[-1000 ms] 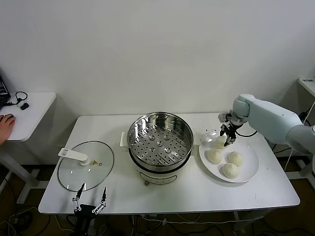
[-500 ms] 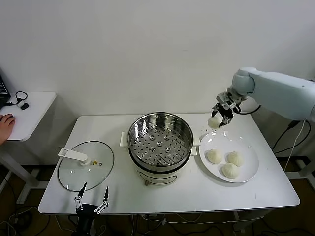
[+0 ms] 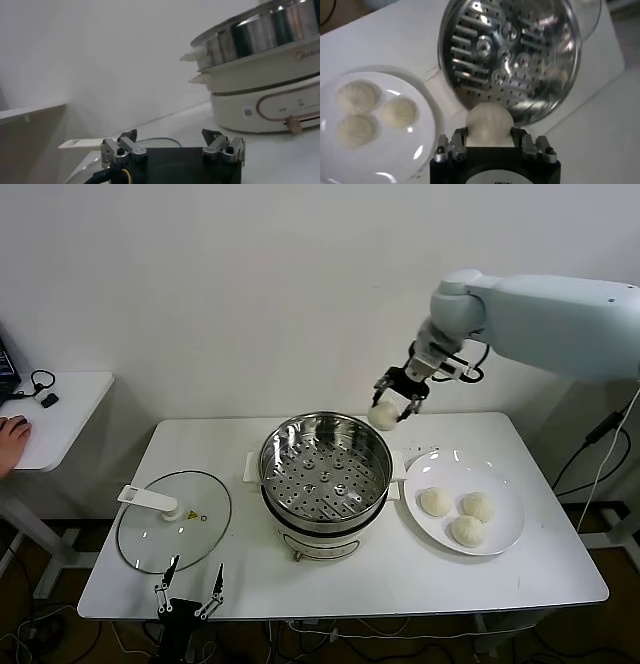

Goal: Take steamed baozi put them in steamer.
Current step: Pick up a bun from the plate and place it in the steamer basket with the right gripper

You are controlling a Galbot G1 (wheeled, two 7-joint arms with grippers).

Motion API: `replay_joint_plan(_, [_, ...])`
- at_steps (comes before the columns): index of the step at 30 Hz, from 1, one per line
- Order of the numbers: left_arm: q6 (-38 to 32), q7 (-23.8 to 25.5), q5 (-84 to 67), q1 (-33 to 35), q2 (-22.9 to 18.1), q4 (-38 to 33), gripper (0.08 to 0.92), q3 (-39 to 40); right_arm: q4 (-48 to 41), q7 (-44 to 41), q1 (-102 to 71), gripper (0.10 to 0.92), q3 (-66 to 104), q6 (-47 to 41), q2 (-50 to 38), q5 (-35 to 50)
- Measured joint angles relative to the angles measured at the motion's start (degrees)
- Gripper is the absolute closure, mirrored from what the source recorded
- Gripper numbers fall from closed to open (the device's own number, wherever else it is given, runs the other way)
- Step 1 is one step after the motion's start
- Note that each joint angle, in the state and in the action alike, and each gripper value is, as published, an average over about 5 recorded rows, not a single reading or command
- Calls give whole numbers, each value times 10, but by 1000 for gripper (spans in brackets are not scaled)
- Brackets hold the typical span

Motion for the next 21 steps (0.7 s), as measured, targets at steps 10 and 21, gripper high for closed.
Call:
replay_joint_plan(10, [4,0,-7,-1,0,-7,177,-4,-70,14,-42,423,13,74,88,-37])
replay_joint_plan(21, [4,0,-10,-2,-2,-6,177,-6,-145,14,-99,423,24,98,134,-61])
